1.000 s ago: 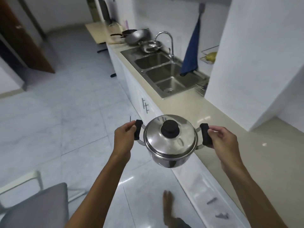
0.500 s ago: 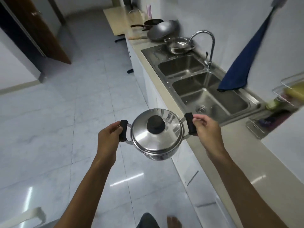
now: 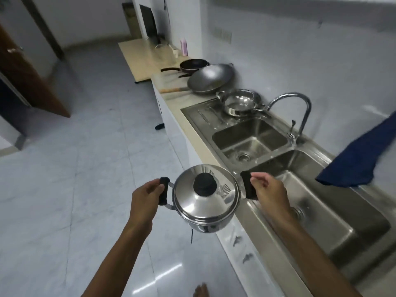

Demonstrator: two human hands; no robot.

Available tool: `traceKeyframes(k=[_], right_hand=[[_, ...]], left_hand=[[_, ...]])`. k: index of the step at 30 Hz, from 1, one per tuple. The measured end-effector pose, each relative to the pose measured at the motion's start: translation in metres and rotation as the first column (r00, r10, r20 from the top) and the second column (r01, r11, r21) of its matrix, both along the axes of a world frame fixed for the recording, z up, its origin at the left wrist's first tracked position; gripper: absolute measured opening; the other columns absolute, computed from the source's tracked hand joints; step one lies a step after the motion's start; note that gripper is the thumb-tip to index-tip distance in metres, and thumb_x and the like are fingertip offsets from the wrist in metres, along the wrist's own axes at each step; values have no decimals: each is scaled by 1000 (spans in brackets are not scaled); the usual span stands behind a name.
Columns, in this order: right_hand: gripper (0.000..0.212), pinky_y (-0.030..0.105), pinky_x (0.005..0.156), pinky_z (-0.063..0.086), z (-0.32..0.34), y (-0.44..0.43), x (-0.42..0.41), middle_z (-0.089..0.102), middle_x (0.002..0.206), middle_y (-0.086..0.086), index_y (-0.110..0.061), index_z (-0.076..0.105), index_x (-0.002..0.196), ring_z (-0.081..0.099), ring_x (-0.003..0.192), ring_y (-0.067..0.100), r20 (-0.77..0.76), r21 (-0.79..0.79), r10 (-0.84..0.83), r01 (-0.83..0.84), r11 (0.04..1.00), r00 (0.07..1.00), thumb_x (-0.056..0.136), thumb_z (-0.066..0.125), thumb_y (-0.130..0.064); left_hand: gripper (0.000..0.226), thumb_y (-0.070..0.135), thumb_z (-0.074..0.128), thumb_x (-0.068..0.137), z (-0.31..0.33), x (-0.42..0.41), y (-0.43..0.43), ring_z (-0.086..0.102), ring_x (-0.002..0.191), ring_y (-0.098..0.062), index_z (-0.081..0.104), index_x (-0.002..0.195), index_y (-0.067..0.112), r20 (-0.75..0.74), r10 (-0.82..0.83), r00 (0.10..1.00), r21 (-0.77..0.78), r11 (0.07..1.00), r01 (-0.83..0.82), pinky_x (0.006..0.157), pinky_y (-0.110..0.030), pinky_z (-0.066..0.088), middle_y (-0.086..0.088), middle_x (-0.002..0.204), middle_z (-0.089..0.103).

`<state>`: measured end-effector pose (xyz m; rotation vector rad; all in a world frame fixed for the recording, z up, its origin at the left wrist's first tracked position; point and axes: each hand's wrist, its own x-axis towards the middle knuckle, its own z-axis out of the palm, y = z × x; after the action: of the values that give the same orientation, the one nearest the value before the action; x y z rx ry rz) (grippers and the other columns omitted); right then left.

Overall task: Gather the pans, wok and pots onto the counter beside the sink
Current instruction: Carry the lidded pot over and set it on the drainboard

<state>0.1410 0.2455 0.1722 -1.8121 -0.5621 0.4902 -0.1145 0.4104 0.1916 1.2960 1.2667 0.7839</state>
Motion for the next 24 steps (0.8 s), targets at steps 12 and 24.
traceKeyframes(k=[12, 24], right_hand=[[23, 24, 72, 49, -24, 269, 126, 70, 90, -9, -22, 74, 108, 67, 89, 13, 32, -17, -241, 242, 970, 970, 99, 56, -33], [27, 30, 85, 49, -41, 458, 232, 70, 106, 1, -16, 68, 124, 65, 95, 15, -50, -115, -409, 402, 909, 911, 100, 57, -24]], left_hand=[[28, 12, 65, 94, -9, 178, 316, 65, 106, -29, 69, 122, 8, 25, -130, 991, -17, 991, 130, 89, -41, 55, -10, 115, 70], [16, 13, 69, 92, -43, 350, 544, 65, 108, -31, 73, 107, 16, -35, -328, 944, -139, 937, 320, 95, -49, 56, -10, 110, 71]])
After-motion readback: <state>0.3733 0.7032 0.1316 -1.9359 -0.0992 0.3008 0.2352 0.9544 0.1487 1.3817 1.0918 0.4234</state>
